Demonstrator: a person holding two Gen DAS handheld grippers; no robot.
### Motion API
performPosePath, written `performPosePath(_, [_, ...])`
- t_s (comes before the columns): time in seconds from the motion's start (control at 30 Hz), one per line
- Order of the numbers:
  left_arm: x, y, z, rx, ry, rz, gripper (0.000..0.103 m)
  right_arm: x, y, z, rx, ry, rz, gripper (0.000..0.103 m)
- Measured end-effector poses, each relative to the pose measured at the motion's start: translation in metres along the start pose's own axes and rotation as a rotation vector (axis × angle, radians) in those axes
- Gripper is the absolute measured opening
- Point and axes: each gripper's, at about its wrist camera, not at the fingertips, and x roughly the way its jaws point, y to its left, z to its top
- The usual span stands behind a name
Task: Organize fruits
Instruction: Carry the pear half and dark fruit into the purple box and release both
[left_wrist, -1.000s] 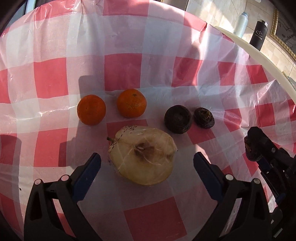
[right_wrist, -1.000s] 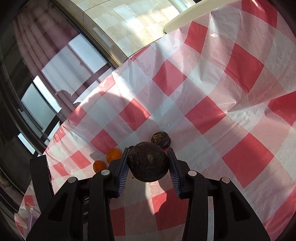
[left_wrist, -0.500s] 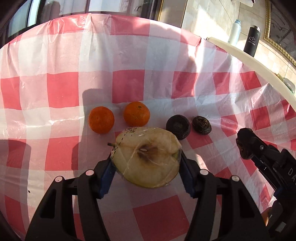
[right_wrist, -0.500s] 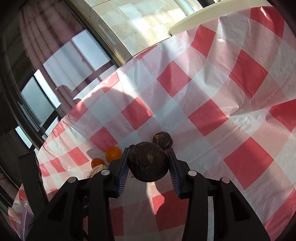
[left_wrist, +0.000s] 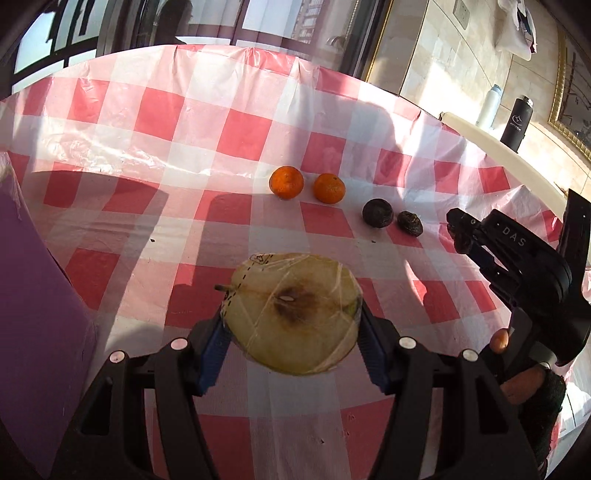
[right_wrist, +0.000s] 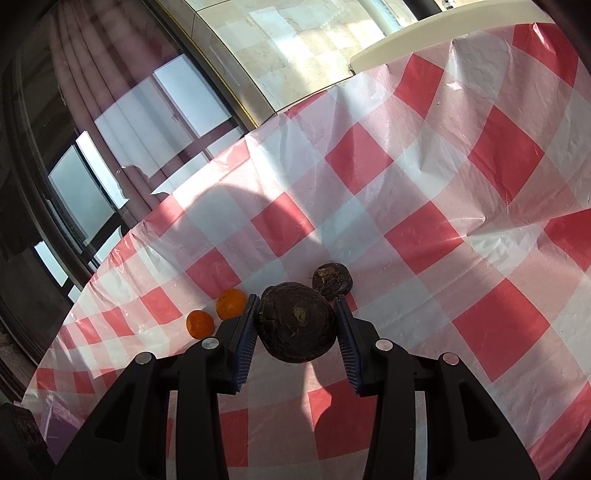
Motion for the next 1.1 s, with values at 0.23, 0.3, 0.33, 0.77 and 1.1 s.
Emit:
performPosePath(0.23, [-0.023,-0.02,-0.025,0.1,-0.012,0.021,0.062,0.0,0.005,-0.001,-0.021,0.004,-0.001,0.041])
performPosePath(0.3, [-0.021,-0.024,-0.025,0.1,0.0,-0.013,0.062,0.0,0.005,-0.001,-0.022,0.001,-0.003,0.041])
performPosePath(0.33, [-0.02,-0.024,-0.025,0.093,-0.002,-0.022,0.062,0.0,0.005,-0.001,-0.019,-0.002,-0.003,0.041])
performPosePath(0.77, [-0.072,-0.024,-0.04,0.038,-0.167,-0.087,0.062,-0.028,0.025,-0.024,-0.055,0.013,0.047,0.041])
performPosePath(1.1, [-0.171,-0.005,-0.081,0.052,-0.243,-0.042,0.062,-0.092,0.074,-0.086,-0.134,0.046,0.2,0.041])
